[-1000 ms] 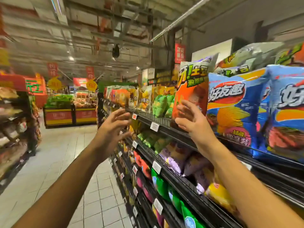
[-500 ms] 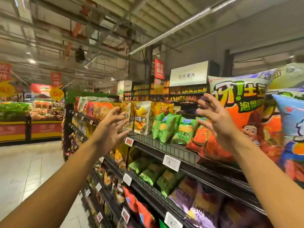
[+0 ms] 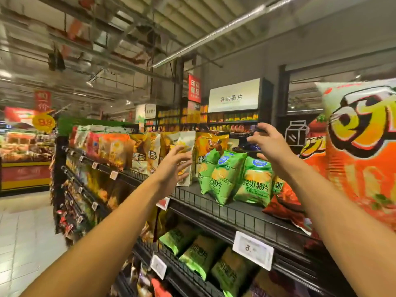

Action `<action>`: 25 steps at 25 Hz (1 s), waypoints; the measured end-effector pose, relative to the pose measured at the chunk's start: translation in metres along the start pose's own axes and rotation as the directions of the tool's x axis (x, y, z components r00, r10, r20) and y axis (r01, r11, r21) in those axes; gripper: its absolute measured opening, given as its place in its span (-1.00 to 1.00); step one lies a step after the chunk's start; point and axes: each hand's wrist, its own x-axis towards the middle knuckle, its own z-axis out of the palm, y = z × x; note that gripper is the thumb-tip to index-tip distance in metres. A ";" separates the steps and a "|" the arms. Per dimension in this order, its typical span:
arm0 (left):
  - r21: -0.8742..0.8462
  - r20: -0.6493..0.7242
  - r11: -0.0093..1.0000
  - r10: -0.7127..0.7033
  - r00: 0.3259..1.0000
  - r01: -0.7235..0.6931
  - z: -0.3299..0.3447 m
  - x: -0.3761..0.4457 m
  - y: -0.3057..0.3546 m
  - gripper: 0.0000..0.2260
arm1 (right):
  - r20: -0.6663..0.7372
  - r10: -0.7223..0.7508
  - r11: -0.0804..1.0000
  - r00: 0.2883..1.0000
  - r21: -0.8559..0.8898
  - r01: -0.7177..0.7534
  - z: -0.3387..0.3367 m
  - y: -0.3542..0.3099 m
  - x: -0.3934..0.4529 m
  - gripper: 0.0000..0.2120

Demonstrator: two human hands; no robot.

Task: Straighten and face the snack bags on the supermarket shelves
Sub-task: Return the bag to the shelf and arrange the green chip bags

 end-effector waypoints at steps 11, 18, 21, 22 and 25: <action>0.131 0.145 0.990 -0.072 0.987 0.053 -0.019 0.130 -0.066 -0.70 | -0.072 0.053 0.948 0.996 -0.309 -0.073 0.030 0.067 0.059 -0.37; 0.491 0.477 0.866 -0.178 0.861 -0.093 -0.023 0.172 -0.096 -0.76 | -0.127 0.170 0.869 0.977 -0.449 -0.209 0.055 0.102 0.056 -0.28; 0.508 0.584 0.825 -0.119 0.803 -0.248 -0.028 0.183 -0.105 -0.69 | -0.184 0.179 0.908 0.967 -0.348 -0.234 0.061 0.105 0.057 -0.42; 0.492 0.600 0.825 -0.089 0.795 -0.279 -0.030 0.187 -0.107 -0.65 | -0.203 0.178 0.920 0.963 -0.312 -0.236 0.061 0.104 0.055 -0.43; 0.419 0.621 0.866 -0.053 0.782 -0.274 -0.033 0.197 -0.113 -0.66 | -0.257 0.146 0.942 0.955 -0.258 -0.214 0.062 0.097 0.050 -0.39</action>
